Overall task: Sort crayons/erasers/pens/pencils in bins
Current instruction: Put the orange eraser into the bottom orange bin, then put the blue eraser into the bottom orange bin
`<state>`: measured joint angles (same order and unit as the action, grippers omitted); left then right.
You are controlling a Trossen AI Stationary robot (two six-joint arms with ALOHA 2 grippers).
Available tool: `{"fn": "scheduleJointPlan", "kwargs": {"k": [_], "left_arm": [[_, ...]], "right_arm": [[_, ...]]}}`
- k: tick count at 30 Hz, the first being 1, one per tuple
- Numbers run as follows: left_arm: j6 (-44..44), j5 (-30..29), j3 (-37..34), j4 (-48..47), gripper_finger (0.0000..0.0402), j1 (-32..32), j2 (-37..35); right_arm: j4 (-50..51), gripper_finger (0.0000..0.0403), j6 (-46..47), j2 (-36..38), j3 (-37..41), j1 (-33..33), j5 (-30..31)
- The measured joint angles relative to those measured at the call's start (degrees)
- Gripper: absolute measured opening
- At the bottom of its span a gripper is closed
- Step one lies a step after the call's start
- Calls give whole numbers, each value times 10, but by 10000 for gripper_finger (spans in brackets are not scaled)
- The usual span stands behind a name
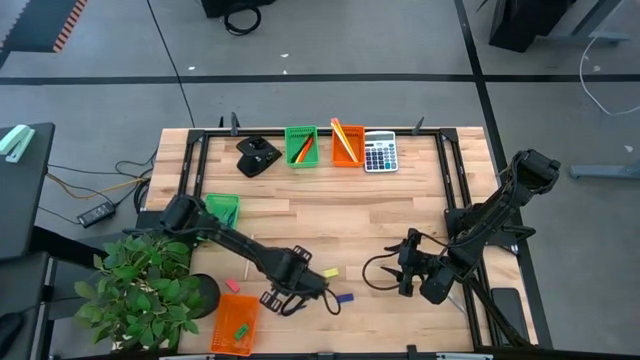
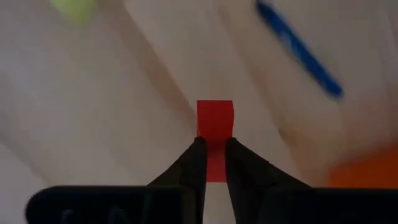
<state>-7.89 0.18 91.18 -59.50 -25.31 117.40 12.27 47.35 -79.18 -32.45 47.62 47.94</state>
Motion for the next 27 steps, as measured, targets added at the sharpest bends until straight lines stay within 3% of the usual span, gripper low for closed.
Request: {"fn": "scheduleJointPlan", "kwargs": {"k": [7,15,27], "left_arm": [[60,31,46,-109,54,-34,0],[178,110,68,-171,50,-92,0],[227,108,87,-216,35,-139,-2]], "right_arm": [[0,258,0,0,0,0,0],[-1,258,0,0,0,0,0],[-1,258,4,0,0,0,0]]}}
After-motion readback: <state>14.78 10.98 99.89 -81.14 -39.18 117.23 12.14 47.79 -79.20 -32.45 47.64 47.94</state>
